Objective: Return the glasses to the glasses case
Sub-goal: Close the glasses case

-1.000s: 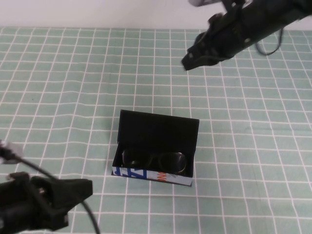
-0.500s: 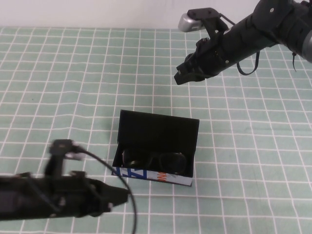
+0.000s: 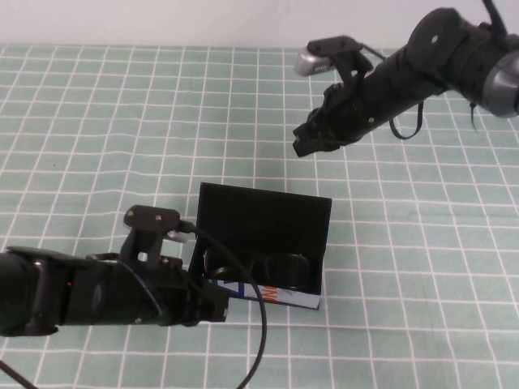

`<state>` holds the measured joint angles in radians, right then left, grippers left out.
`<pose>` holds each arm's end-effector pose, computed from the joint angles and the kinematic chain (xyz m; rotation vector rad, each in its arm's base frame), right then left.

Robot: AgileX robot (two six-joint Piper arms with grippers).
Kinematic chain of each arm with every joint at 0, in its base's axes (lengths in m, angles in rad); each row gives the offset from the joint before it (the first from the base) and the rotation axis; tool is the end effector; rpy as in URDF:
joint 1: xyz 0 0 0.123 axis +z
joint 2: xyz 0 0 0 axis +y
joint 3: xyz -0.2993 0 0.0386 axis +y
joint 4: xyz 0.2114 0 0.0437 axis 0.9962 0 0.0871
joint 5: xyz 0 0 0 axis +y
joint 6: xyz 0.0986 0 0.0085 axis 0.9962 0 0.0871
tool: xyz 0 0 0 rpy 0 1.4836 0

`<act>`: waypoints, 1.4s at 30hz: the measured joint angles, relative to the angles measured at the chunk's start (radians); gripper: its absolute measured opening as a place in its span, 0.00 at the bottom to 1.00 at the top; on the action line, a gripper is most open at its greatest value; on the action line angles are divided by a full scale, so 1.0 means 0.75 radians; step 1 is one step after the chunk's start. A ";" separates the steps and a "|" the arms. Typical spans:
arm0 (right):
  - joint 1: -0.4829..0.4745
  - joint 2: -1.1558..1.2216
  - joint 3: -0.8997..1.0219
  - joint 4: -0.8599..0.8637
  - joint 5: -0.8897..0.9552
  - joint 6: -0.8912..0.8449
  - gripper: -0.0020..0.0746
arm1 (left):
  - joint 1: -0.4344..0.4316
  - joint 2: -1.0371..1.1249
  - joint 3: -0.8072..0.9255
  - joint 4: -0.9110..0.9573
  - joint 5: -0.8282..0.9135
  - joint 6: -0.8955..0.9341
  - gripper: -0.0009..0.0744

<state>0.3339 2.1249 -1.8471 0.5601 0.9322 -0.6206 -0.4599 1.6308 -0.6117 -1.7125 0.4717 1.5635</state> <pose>0.4119 0.1876 0.2639 -0.9038 2.4086 0.5995 0.2151 -0.1563 0.1954 0.5786 2.4179 -0.8429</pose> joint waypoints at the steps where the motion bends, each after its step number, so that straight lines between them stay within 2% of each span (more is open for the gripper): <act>1: 0.000 0.014 0.000 0.000 -0.003 0.000 0.01 | -0.010 0.010 -0.003 0.000 -0.014 -0.001 0.01; 9: 0.000 0.087 0.000 0.076 0.072 -0.134 0.01 | -0.072 0.068 -0.043 0.000 -0.033 -0.011 0.01; 17: 0.007 0.092 0.000 0.172 0.318 -0.331 0.01 | -0.074 0.099 -0.070 -0.004 -0.072 -0.012 0.01; 23: 0.044 0.092 0.000 0.248 0.361 -0.434 0.01 | -0.074 0.101 -0.070 -0.006 -0.089 -0.012 0.01; 30: 0.078 0.092 0.000 0.251 0.364 -0.442 0.01 | -0.074 0.101 -0.070 -0.006 -0.086 -0.012 0.01; 42: 0.208 0.071 0.000 0.140 0.367 -0.356 0.01 | -0.074 0.101 -0.070 -0.006 -0.086 -0.017 0.01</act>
<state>0.4902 2.1785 -1.8471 0.6652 1.2073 -0.8878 -0.5155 1.7067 -0.6644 -1.7170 0.4069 1.5510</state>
